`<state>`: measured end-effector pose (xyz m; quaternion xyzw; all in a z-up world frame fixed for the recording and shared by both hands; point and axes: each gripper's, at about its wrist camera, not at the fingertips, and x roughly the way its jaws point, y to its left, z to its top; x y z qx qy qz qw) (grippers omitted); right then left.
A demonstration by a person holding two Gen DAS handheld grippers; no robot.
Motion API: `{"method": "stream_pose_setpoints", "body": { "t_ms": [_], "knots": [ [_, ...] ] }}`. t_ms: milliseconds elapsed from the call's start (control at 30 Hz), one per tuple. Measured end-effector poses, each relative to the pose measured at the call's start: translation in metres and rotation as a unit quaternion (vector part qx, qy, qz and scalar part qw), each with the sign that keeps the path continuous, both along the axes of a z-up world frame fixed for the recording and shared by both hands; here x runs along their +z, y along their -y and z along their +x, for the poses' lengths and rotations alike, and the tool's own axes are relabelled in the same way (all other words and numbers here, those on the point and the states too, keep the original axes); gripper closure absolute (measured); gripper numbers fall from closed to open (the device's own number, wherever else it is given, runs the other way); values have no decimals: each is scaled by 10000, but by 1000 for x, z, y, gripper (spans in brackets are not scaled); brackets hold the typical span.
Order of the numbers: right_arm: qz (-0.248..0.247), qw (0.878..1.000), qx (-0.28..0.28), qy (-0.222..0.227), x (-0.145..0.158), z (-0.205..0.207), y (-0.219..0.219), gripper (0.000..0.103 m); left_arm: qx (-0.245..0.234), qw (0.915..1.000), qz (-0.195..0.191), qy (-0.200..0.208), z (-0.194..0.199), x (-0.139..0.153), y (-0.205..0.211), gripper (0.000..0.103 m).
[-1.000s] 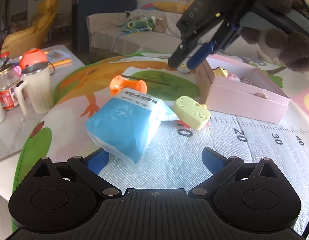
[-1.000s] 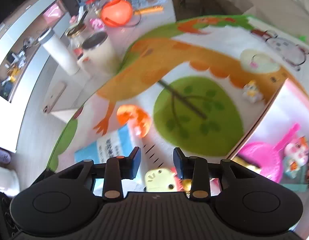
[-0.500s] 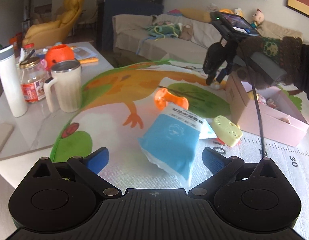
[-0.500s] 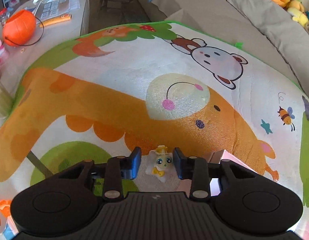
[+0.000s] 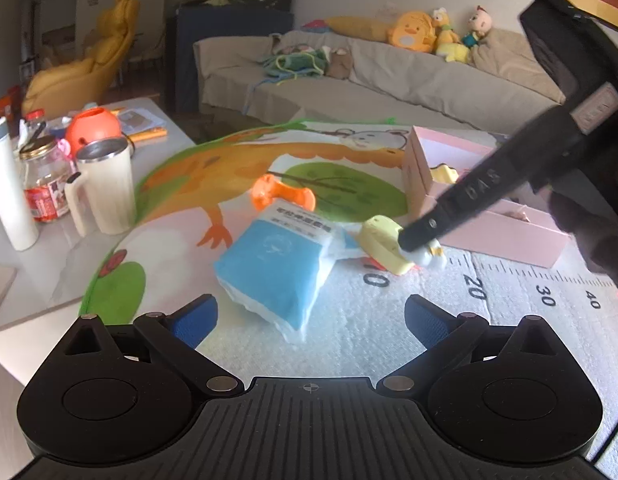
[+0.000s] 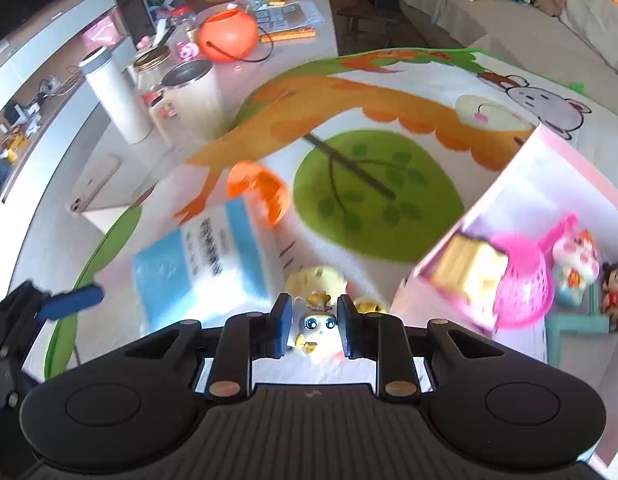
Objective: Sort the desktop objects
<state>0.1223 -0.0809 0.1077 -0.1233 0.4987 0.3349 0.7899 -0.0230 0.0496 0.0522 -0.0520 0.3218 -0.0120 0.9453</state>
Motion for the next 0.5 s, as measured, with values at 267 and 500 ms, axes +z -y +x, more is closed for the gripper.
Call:
{"method": "stream_pose_setpoints", "body": {
  "t_ms": [267, 500],
  "knots": [
    [-46, 9967, -253, 769, -8, -80, 81, 79, -704, 9965, 430, 93, 22, 4, 40, 1],
    [339, 9826, -1177, 1393, -25, -101, 136, 49, -1010, 9846, 1424, -121, 98, -14, 76, 17]
  ]
}}
